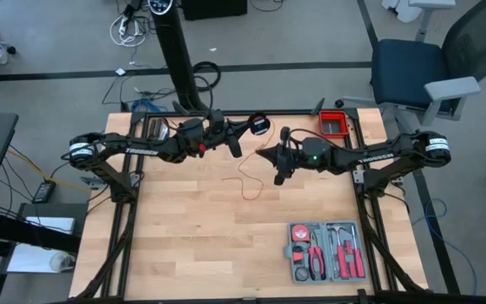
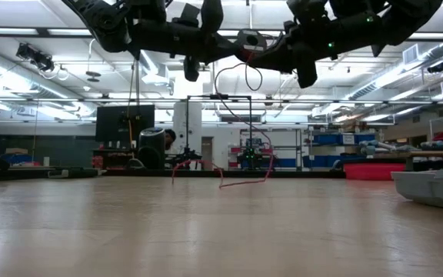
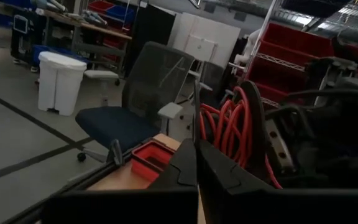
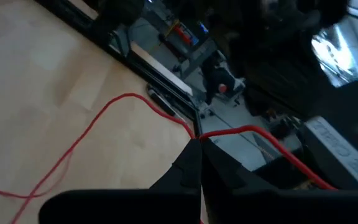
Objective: Coil cords
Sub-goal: Coil the wire
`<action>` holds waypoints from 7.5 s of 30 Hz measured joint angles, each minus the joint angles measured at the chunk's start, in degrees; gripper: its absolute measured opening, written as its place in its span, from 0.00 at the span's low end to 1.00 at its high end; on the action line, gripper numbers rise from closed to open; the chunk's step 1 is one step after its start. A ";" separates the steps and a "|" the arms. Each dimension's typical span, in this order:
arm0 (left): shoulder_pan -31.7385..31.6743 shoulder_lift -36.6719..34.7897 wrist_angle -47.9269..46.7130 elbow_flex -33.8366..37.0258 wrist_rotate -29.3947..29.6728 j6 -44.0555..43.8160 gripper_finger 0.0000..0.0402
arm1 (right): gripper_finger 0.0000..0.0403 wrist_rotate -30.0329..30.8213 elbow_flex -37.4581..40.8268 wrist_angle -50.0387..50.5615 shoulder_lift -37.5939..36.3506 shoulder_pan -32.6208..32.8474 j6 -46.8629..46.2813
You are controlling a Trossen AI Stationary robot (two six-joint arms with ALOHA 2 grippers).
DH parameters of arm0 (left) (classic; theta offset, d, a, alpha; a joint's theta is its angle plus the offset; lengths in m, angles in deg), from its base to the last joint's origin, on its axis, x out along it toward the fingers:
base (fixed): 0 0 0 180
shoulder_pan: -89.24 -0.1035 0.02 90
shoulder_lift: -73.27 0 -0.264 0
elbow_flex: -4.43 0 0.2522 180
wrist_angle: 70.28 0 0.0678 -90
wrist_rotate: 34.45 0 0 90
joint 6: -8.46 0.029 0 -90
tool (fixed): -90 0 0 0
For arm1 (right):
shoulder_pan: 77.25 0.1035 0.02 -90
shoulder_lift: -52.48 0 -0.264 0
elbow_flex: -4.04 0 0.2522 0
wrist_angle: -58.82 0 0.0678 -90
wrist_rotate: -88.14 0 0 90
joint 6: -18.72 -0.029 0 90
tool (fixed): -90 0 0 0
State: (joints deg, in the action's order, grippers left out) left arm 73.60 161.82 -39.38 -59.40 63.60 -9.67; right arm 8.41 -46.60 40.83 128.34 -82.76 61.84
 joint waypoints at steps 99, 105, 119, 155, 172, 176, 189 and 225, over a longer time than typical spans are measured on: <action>1.10 -0.17 -0.53 0.03 -15.15 20.69 0.09 | 0.01 -2.00 -10.73 26.49 -12.49 -0.17 -23.77; 0.98 -0.53 -5.60 0.01 -16.55 22.36 0.30 | 0.00 -1.51 -10.59 27.61 -14.89 -0.20 -23.92; 1.23 0.26 -6.71 0.04 -17.97 16.08 0.40 | 0.00 -4.57 -10.36 13.25 -14.20 -2.96 -19.06; -2.20 -5.00 -21.28 0.00 -11.65 19.40 0.00 | 0.00 -8.18 -10.32 28.15 -16.17 -6.44 -20.87; 0.40 -7.52 -14.49 0.11 -20.35 44.63 0.00 | 0.00 -36.62 -10.44 29.16 -5.62 -13.51 -31.17; 0.85 -6.74 -11.90 0.09 -20.67 53.41 0.00 | 0.00 -43.95 -10.45 21.45 -2.27 -13.47 -31.99; 1.88 -2.08 -4.80 -0.10 -26.76 48.11 0.00 | 0.00 -56.92 -10.23 1.37 5.35 -13.52 -36.20; 6.17 1.36 0.06 0.02 -30.87 23.60 0.21 | 0.00 -50.88 -10.45 -15.76 4.96 -13.84 -34.44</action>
State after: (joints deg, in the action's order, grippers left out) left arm 79.77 163.18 -39.31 -59.38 32.73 13.93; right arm -42.47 -57.05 25.07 133.30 -96.60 27.41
